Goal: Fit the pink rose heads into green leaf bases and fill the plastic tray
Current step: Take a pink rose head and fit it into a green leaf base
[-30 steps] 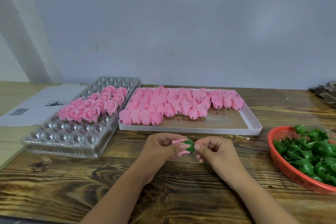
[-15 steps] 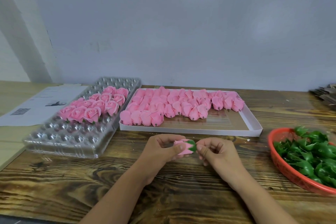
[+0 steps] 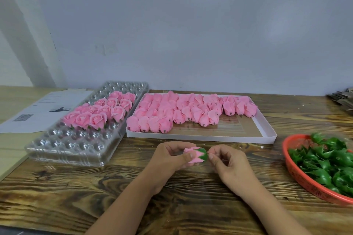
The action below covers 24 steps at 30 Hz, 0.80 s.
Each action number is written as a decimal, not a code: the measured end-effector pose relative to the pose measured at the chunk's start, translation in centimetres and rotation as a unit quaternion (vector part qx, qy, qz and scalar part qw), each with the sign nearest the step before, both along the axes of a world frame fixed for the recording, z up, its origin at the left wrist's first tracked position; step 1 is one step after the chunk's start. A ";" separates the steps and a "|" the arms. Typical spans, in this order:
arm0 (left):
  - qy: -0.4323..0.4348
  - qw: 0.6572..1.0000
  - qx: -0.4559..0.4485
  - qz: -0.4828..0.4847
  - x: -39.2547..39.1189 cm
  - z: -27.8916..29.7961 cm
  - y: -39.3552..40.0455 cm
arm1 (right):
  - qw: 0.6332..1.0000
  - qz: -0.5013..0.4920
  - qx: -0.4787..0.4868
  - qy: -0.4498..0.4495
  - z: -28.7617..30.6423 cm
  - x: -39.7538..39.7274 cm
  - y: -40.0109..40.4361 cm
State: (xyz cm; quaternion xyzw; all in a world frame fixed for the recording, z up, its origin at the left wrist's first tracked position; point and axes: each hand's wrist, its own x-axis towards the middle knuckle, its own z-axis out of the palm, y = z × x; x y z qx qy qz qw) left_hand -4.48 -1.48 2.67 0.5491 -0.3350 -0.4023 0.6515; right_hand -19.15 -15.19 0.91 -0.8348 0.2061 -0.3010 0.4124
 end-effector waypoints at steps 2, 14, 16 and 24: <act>-0.003 1.000 0.005 -0.006 0.0 0.0 0.0 | 1.000 0.006 -0.029 0.003 -0.1 -0.1 0.0; -0.009 1.000 0.010 -0.015 0.3 -0.6 0.0 | 0.999 0.022 -0.023 -0.011 -0.4 -0.2 0.0; -0.011 1.000 0.008 -0.016 0.3 -0.5 0.0 | 0.999 0.022 -0.028 -0.009 -0.5 -0.2 -0.1; -0.035 0.999 0.024 0.010 0.4 -0.5 -0.2 | 0.998 0.052 -0.012 0.016 0.1 -0.4 0.2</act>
